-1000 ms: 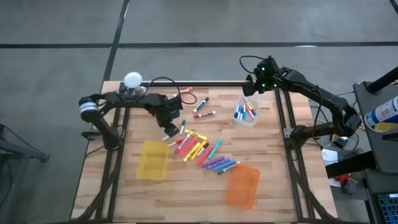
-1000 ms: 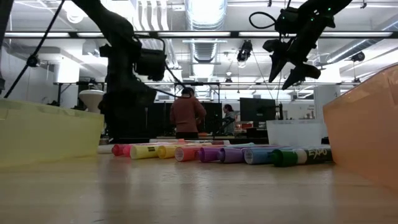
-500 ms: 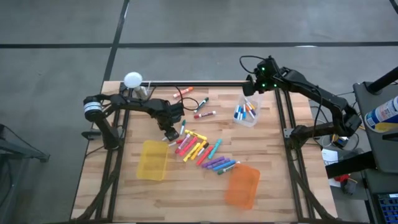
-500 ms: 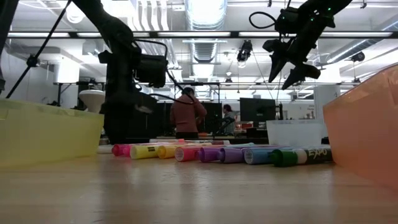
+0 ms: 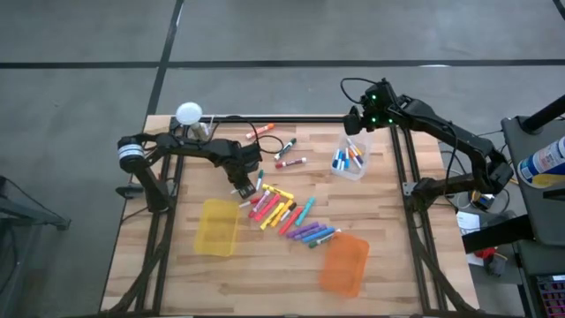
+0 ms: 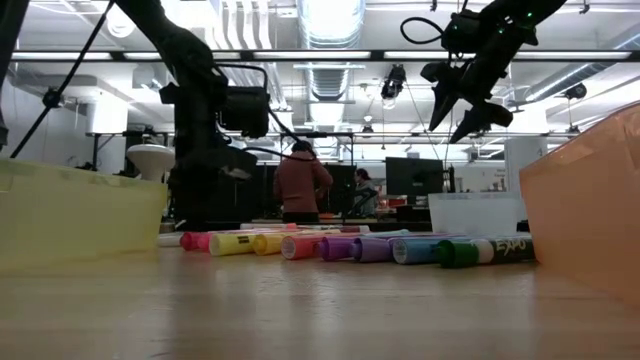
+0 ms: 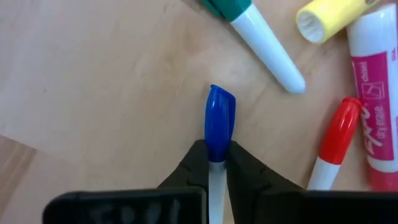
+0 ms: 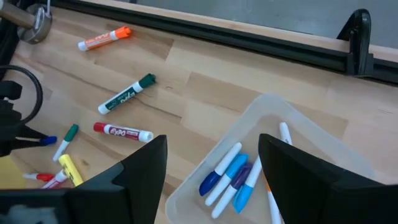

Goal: Pick & Place Markers
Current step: Put the small dark blue highlighter pen into the transparent bin

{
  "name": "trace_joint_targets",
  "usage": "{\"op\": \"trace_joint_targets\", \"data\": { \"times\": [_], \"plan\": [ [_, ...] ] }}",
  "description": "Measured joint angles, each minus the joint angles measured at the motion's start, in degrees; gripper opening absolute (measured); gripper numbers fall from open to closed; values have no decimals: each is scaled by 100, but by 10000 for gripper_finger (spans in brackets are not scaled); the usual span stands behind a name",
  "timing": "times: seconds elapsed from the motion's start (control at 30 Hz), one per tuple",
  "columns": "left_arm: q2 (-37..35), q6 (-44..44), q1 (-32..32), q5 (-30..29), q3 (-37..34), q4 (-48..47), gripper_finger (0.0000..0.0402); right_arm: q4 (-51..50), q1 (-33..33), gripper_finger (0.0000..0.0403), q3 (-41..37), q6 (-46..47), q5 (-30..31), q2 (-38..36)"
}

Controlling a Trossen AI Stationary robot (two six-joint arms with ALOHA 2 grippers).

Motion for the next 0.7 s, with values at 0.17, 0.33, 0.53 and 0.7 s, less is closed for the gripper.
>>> {"op": "trace_joint_targets", "data": {
  "times": [0.17, 0.33, 0.53, 0.7],
  "plan": [
    [-221, -10, 157, -140, 105, 217, 29, 0, 2, 244, 0, -1, -44, 0],
    [-622, -177, 331, -119, 453, 196, 28, 75, 45, 244, 0, -8, -325, 0],
    [-994, -441, 675, 135, 1083, 343, 28, 566, 299, 243, 0, -638, -1370, 0],
    [-1201, -927, 918, 806, 1567, 820, 28, 1192, 784, 236, 0, -996, -2367, 0]
  ]
}}
